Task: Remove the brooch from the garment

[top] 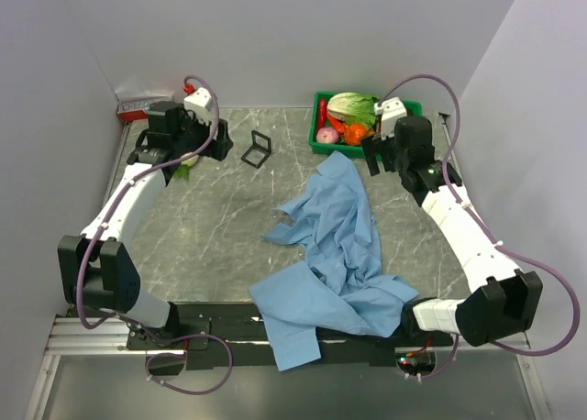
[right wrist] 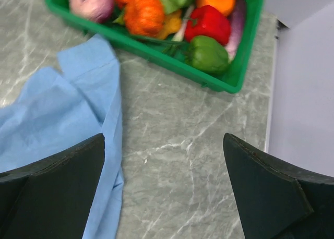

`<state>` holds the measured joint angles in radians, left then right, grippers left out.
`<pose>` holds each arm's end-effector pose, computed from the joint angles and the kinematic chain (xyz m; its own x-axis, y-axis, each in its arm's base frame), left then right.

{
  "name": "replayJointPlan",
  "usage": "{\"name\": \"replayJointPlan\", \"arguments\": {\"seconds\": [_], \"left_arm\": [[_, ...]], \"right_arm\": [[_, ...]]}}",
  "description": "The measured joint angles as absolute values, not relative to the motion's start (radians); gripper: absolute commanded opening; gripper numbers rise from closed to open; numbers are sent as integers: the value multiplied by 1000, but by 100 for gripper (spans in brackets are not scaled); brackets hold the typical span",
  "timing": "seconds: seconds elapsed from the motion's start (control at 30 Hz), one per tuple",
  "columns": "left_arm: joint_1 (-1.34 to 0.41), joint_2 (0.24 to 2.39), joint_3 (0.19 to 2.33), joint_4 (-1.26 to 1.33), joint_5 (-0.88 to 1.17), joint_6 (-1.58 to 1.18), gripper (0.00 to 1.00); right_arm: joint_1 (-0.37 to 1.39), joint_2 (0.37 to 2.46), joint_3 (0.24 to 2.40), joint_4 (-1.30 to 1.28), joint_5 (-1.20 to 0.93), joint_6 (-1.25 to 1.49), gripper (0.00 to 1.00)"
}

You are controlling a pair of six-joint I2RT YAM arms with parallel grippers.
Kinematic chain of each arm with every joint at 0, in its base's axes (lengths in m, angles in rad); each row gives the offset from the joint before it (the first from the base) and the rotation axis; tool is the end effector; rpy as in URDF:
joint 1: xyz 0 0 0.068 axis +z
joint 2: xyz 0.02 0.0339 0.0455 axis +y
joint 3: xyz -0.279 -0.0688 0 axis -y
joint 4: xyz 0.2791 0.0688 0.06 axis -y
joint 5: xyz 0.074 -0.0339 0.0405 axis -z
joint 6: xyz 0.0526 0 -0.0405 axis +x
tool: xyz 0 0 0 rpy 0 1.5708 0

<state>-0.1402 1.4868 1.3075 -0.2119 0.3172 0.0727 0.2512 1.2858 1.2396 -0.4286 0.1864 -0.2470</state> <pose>0.3903 -0.0717 0.3535 -0.3462 0.1186 -0.9306 0.4446 0.8942 -0.0515 0.3268 0.0738 0.3708 -0.4087 -0.3529 -0.8417 -0.1903 0.9349 -0.2996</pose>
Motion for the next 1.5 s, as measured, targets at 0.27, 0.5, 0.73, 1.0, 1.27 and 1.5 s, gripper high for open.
{"name": "replayJointPlan", "arguments": {"seconds": [0.27,0.5,0.73,1.0,1.27,1.5], "left_arm": [[-157,1494,1222,-482,459,312,93],[-228,1503,1042,-651,545,506,93],[-273,1554,1050,-522,620,381,92],[-335,1870,1370,-395,785,156,77],[-403,1961,1376,-381,828,75,31],[-406,1960,1392,-445,850,104,1]], "right_arm": [[264,1116,1063,-672,-216,-645,97],[277,988,907,-953,-392,-939,97],[277,1024,857,-982,-440,-946,97],[282,1095,855,-934,-471,-906,97],[285,1176,846,-860,-417,-817,65],[286,1300,926,-843,-372,-770,8]]}}
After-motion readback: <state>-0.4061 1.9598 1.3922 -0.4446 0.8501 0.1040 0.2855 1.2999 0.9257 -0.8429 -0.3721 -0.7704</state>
